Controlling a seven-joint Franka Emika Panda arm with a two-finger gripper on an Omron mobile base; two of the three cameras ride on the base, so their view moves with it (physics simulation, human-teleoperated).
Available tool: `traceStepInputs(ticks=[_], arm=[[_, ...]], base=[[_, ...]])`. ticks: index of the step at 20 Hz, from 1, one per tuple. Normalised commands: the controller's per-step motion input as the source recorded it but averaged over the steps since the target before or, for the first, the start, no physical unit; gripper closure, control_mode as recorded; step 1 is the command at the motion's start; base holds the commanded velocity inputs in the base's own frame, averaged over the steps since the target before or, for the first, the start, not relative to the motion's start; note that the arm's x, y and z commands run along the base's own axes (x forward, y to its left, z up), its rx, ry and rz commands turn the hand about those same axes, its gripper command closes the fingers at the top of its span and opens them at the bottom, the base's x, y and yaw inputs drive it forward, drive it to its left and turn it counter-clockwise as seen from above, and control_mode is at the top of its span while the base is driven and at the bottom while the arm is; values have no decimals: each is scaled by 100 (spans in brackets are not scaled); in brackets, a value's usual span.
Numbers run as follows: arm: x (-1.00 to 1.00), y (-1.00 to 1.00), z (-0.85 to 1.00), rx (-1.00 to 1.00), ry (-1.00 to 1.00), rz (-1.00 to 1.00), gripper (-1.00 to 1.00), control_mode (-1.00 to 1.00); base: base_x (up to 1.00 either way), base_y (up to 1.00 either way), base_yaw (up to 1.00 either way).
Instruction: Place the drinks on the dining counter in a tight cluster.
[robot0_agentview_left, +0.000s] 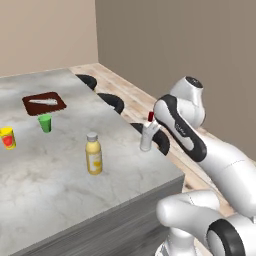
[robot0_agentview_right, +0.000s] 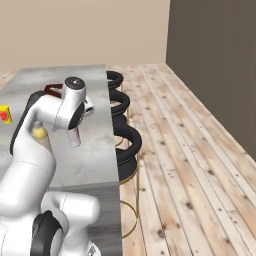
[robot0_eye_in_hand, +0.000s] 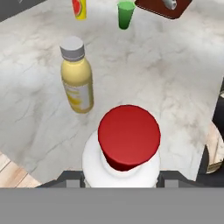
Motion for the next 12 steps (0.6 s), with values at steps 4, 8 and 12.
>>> traceStepInputs(ticks=[4, 8, 12], arm=[[41, 46, -38, 0, -7, 11, 100, -100], [18, 46, -24, 1, 0, 16, 100, -100], [5, 47, -3, 0, 0, 18, 100, -100]], base=[[0, 0, 0], [0, 0, 0], [0, 0, 0]])
